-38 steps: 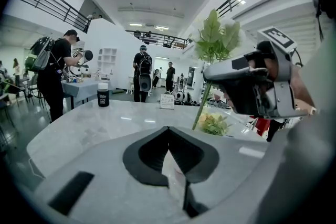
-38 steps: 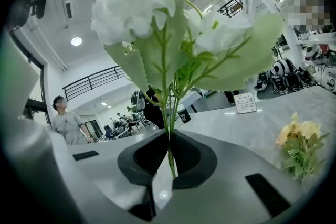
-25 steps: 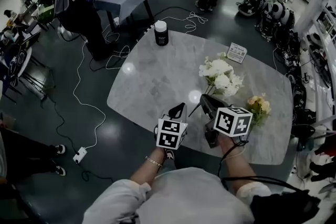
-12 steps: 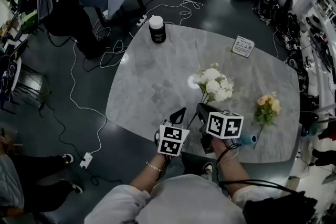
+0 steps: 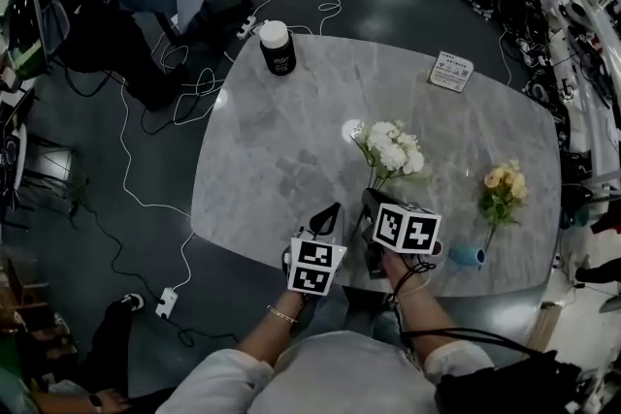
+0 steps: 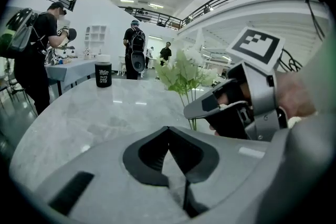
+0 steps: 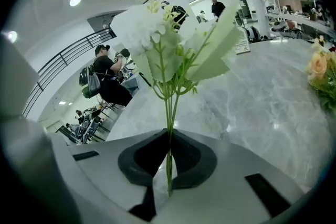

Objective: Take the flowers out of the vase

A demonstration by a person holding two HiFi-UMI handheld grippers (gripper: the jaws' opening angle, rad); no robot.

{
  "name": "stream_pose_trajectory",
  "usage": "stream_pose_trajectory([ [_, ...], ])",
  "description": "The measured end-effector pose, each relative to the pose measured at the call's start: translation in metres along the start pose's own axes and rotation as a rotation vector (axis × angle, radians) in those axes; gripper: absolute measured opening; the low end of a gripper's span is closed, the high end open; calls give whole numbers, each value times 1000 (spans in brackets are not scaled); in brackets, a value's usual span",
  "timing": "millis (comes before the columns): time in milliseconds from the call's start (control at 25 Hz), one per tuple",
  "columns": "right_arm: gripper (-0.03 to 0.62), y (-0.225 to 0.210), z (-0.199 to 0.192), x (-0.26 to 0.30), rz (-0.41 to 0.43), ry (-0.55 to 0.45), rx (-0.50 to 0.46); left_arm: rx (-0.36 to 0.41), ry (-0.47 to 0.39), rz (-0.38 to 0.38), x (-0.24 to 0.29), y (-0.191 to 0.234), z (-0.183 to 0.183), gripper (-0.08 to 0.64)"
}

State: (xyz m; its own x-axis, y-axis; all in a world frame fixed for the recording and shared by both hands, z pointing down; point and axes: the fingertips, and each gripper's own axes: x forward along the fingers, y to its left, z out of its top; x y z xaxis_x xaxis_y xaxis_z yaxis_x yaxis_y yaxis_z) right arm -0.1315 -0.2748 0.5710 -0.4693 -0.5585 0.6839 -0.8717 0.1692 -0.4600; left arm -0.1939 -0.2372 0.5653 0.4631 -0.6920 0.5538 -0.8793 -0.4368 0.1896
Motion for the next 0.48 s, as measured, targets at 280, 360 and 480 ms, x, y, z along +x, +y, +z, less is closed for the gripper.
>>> stream_pose_trajectory([
  [280,15,-26,-9,21,-63,-5,56,18,22,-20,8,6,-8,9],
  [360,15,-33,-13,26,-75,-2,67,17,31,-21,10,5,-11,9],
  [480,15,-38,-13,31,-87,-5,81,11,44,-22,13,8,-16,9],
])
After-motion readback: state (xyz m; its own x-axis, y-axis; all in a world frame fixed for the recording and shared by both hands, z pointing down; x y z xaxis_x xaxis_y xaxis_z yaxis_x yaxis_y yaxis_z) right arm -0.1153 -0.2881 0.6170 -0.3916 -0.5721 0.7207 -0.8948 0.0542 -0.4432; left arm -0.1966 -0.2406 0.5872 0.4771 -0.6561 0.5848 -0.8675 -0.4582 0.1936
